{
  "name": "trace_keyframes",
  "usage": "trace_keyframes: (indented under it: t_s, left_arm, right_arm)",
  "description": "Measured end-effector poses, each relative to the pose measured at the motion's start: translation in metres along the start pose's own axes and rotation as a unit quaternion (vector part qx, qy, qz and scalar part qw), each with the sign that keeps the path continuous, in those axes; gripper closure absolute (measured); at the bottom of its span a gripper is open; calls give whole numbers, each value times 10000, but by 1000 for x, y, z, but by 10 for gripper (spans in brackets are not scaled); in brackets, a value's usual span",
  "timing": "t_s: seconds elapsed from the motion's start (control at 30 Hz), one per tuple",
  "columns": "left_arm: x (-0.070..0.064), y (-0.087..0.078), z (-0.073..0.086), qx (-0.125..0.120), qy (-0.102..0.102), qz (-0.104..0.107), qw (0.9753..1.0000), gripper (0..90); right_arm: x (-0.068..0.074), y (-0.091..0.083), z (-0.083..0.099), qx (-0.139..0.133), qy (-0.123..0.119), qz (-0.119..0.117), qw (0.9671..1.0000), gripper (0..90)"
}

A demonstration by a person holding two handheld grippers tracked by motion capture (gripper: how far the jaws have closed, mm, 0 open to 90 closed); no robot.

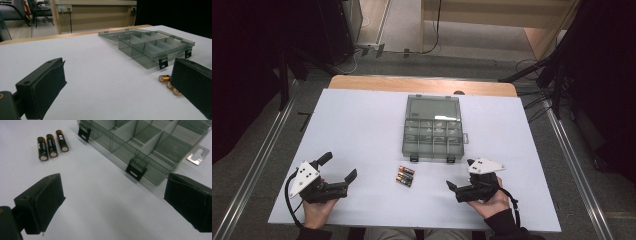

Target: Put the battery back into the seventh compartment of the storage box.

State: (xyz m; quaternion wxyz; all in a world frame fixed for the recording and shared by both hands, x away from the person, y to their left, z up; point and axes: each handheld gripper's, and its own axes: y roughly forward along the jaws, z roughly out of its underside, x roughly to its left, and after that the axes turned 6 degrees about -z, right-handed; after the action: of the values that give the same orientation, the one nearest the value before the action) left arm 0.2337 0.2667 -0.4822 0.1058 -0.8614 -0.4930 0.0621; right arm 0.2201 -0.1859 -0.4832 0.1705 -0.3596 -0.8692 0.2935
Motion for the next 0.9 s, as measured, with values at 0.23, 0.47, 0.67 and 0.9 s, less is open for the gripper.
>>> trace_keyframes:
  t_s: [0.23,0.47,0.67,0.9]
  left_arm:
    - [1,0,0,3,-3,7,10000,0]
    - [0,0,0,4,-4,17,10000,0]
    - [0,-1,1,-10,-21,13,10000,0]
    - [0,-2,1,-20,8,21,10000,0]
  right_arm:
    - [11,12,-16,300,-204,-133,9993,33]
    - [21,23,-32,600,-487,-228,9967,41]
    - [29,28,-47,740,-657,-437,9941,63]
    - [39,40,-58,1095,-804,-628,9887,75]
